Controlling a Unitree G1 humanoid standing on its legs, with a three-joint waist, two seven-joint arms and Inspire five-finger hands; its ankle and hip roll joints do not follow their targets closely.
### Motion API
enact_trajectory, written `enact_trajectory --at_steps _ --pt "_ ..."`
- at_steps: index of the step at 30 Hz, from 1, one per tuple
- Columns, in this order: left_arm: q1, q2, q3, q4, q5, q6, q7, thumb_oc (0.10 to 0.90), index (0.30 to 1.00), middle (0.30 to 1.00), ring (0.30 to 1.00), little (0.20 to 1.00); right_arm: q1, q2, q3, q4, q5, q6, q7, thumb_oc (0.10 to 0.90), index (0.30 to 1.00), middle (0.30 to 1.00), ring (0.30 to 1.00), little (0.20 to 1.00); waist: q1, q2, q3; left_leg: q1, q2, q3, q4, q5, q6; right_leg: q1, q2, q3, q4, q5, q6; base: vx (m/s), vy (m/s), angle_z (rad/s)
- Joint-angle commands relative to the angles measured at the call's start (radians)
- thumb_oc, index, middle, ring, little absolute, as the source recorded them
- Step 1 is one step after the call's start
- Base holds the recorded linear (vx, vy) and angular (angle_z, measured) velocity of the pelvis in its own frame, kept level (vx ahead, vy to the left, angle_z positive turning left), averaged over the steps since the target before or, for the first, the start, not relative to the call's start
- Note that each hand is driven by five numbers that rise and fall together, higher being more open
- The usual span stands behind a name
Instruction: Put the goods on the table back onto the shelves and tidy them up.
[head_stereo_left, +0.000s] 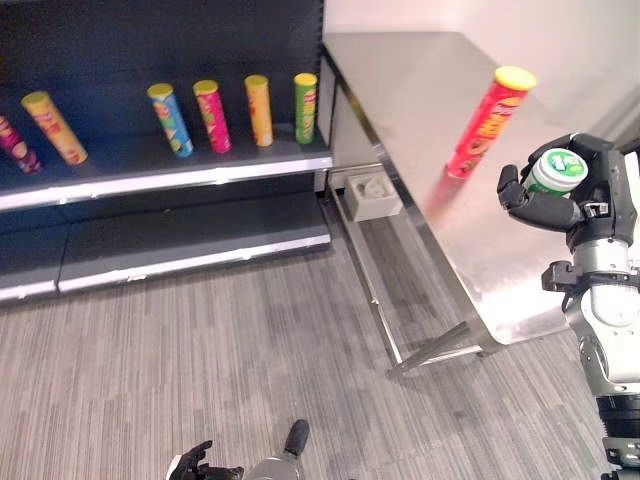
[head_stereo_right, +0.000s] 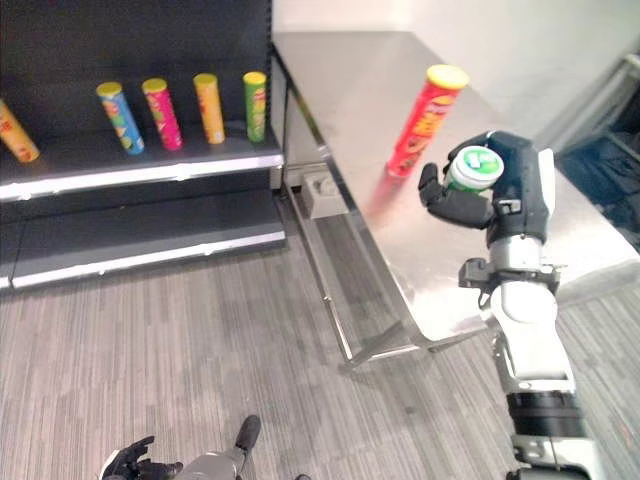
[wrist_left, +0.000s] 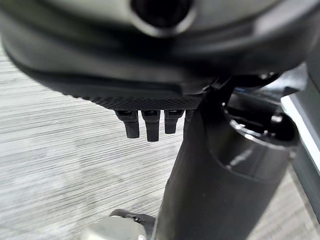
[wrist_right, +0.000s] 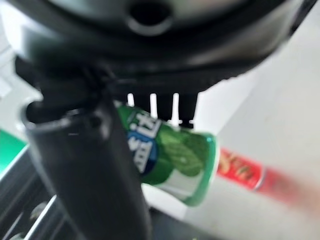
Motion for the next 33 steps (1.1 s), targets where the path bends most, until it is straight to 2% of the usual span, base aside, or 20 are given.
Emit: enact_trajectory --at_steps 1,4,7,8,9,10,11,13,15,18,19,22,24,26,28,29,30,31,32,33 --pt "-0.031 0.055 -0.031 -0.02 -0.012 -0.022 0.003 0.8 0.9 0.9 0.9 0.9 -0.117 -0.115 -0.077 -0.113 0.017 -0.124 -0.016 0.4 0.3 0.3 0.3 0.3 0.008 -0.005 -0.018 0.026 0.184 0.117 0.06 -0.104 -0.073 -0.024 -0.084 -0.013 0.005 0.003 0.065 -0.04 0.126 0.85" --pt "-0.042 0.059 -0.02 -0.005 -0.013 -0.025 0.014 0.8 0.9 0.9 0.9 0.9 -0.112 -0.119 -0.083 -0.124 -0.001 -0.115 -0.02 0.4 0.3 0.3 0.3 0.3 0.0 -0.005 -0.027 0.008 0.264 0.14 0.018 -0.095 -0.092 -0.024 -0.116 -0.027 0.005 0.009 0.091 0.04 0.248 0.5" --pt "-0.04 0.057 -0.027 -0.006 -0.005 -0.026 0.011 0.8 0.9 0.9 0.9 0.9 -0.089 -0.125 -0.112 -0.138 -0.024 -0.103 -0.03 0.4 0.3 0.3 0.3 0.3 -0.021 0.021 -0.057 0.008 0.28 0.178 0.006 -0.094 -0.095 -0.023 -0.144 -0.039 0.005 0.012 0.111 0.12 0.37 0.46" --pt "-0.046 0.054 -0.036 -0.006 0.012 -0.024 0.007 0.8 0.9 0.9 0.9 0.9 -0.063 -0.12 -0.135 -0.147 -0.049 -0.089 -0.037 0.4 0.3 0.3 0.3 0.3 -0.031 0.038 -0.08 0.027 0.259 0.19 0.006 -0.095 -0.093 -0.013 -0.189 -0.052 0.005 0.031 0.128 0.26 0.665 0.31" --pt "-0.049 0.064 -0.045 -0.008 0.034 -0.024 0.008 0.8 0.9 0.9 0.9 0.9 -0.058 -0.1 -0.143 -0.148 -0.067 -0.079 -0.046 0.4 0.3 0.3 0.3 0.3 -0.028 0.032 -0.089 0.047 0.205 0.198 0.016 -0.124 -0.069 0.001 -0.255 -0.056 0.017 0.065 0.144 0.25 0.67 0.41" --pt "-0.049 0.072 -0.047 -0.014 0.04 -0.024 0.01 0.8 0.9 0.9 0.9 0.9 -0.063 -0.095 -0.137 -0.147 -0.073 -0.078 -0.05 0.4 0.3 0.3 0.3 0.3 -0.025 0.029 -0.089 0.057 0.182 0.205 0.02 -0.138 -0.054 -0.005 -0.288 -0.054 0.043 0.078 0.152 0.2 0.624 0.42" --pt "-0.047 0.083 -0.044 -0.018 0.047 -0.025 0.017 0.8 0.9 0.9 0.9 0.9 -0.086 -0.086 -0.122 -0.151 -0.088 -0.074 -0.062 0.4 0.3 0.3 0.3 0.3 -0.023 0.029 -0.092 0.075 0.134 0.223 0.017 -0.163 -0.026 -0.03 -0.359 -0.054 0.104 0.139 0.166 0.12 0.512 0.41" --pt "-0.046 0.099 -0.036 -0.025 0.051 -0.023 0.023 0.8 0.9 0.9 0.9 0.9 -0.11 -0.081 -0.097 -0.148 -0.097 -0.07 -0.071 0.4 0.3 0.3 0.3 0.3 -0.016 0.029 -0.087 0.097 0.099 0.244 0.014 -0.181 0.001 -0.065 -0.398 -0.034 0.184 0.143 0.158 0.09 0.419 -0.19" --pt "-0.048 0.112 -0.034 -0.032 0.057 -0.019 0.026 0.8 0.9 0.9 0.9 0.9 -0.106 -0.084 -0.098 -0.154 -0.104 -0.068 -0.073 0.4 0.3 0.3 0.3 0.3 -0.032 0.034 -0.077 0.113 0.083 0.231 0.008 -0.184 0.019 -0.117 -0.348 0.047 0.267 0.112 0.128 0.06 0.237 -0.36" --pt "-0.048 0.114 -0.027 -0.034 0.052 -0.016 0.025 0.8 0.9 0.9 0.9 0.9 -0.125 -0.091 -0.093 -0.151 -0.091 -0.076 -0.076 0.4 0.3 0.3 0.3 0.3 -0.043 0.04 -0.07 0.129 0.072 0.222 0.006 -0.183 0.029 -0.154 -0.211 0.109 0.226 0.035 0.096 0.11 0.097 0.36" --pt "-0.05 0.108 -0.032 -0.018 0.047 -0.012 0.02 0.8 0.9 0.9 0.9 0.9 -0.146 -0.106 -0.082 -0.143 -0.074 -0.088 -0.079 0.4 0.3 0.3 0.3 0.3 -0.06 0.03 -0.056 0.15 0.051 0.204 0.006 -0.19 0.037 -0.205 -0.095 0.157 0.184 0.029 0.077 0.14 0.03 0.29" --pt "-0.061 0.096 -0.041 0.003 0.057 -0.002 0.021 0.8 0.9 0.9 0.9 0.9 -0.166 -0.128 -0.061 -0.125 -0.072 -0.102 -0.098 0.4 0.3 0.3 0.3 0.3 -0.079 0.015 -0.042 0.171 0.018 0.175 0.006 -0.201 0.046 -0.239 0.004 0.239 0.103 0.07 0.062 0.16 0.016 0.09" --pt "-0.044 0.083 -0.041 -0.008 0.066 -0.009 0.016 0.8 0.9 0.9 0.9 0.9 -0.181 -0.15 -0.059 -0.135 -0.071 -0.091 -0.08 0.4 0.3 0.3 0.3 0.3 -0.071 -0.001 -0.05 0.181 -0.004 0.146 0.006 -0.203 0.047 -0.191 0.008 0.257 0.044 0.098 0.056 0.16 -0.039 0.68" --pt "-0.026 0.056 -0.029 -0.02 0.041 -0.015 0.015 0.8 0.9 0.9 0.9 0.9 -0.2 -0.168 -0.046 -0.114 -0.054 -0.099 -0.085 0.4 0.3 0.3 0.3 0.3 -0.057 -0.008 -0.067 0.191 0.006 0.149 0.041 -0.228 0.032 -0.15 0.013 0.233 0.005 0.11 0.06 0.2 -0.132 0.62" --pt "-0.021 0.057 -0.04 -0.039 0.043 -0.012 0.008 0.8 0.9 0.9 0.9 0.9 -0.22 -0.188 -0.052 -0.106 -0.042 -0.104 -0.092 0.4 0.3 0.3 0.3 0.3 -0.055 -0.016 -0.058 0.151 0.009 0.155 0.158 -0.279 0.018 -0.135 0.006 0.209 0.005 0.102 0.061 0.13 -0.149 0.38" --pt "-0.022 0.046 -0.051 -0.046 0.037 -0.009 0.003 0.8 0.9 0.9 0.9 0.9 -0.238 -0.209 -0.05 -0.102 -0.032 -0.102 -0.094 0.4 0.3 0.3 0.3 0.3 -0.045 -0.018 -0.04 0.086 0.0 0.164 0.307 -0.307 -0.003 -0.1 -0.007 0.185 0.005 0.083 0.053 0.09 -0.079 0.92" --pt "-0.017 0.043 -0.054 -0.05 0.029 -0.009 0.002 0.8 0.9 0.9 0.9 0.9 -0.257 -0.223 -0.04 -0.089 -0.022 -0.101 -0.098 0.4 0.3 0.3 0.3 0.3 -0.042 -0.015 -0.036 0.053 0.006 0.17 0.347 -0.305 -0.011 -0.088 -0.013 0.175 0.005 0.075 0.052 0.13 -0.011 0.76" --pt "-0.009 0.044 -0.06 -0.053 0.028 -0.005 -0.004 0.8 0.9 0.9 0.9 0.9 -0.284 -0.246 -0.023 -0.065 -0.003 -0.094 -0.097 0.4 0.3 0.3 0.3 0.3 -0.035 -0.016 -0.039 0.031 0.024 0.188 0.295 -0.275 -0.009 -0.079 -0.018 0.171 0.005 0.067 0.054 0.08 0.043 0.45" --pt "-0.009 0.044 -0.06 -0.053 0.028 -0.005 -0.004 0.8 0.9 0.9 0.9 0.9 -0.285 -0.246 -0.022 -0.064 -0.003 -0.094 -0.097 0.4 0.3 0.3 0.3 0.3 -0.035 -0.016 -0.039 0.032 0.024 0.188 0.295 -0.275 -0.009 -0.079 -0.018 0.171 0.005 0.067 0.054 0.21 0.062 0.09" --pt "-0.004 0.059 -0.073 -0.034 0.041 -0.003 -0.003 0.8 0.9 0.9 0.9 0.9 -0.321 -0.263 0.006 -0.027 0.03 -0.099 -0.099 0.4 0.3 0.3 0.3 0.3 -0.019 -0.022 -0.053 0.003 0.06 0.168 0.156 -0.198 -0.007 -0.078 -0.016 0.171 0.005 0.048 0.056 0.18 0.046 0.08"
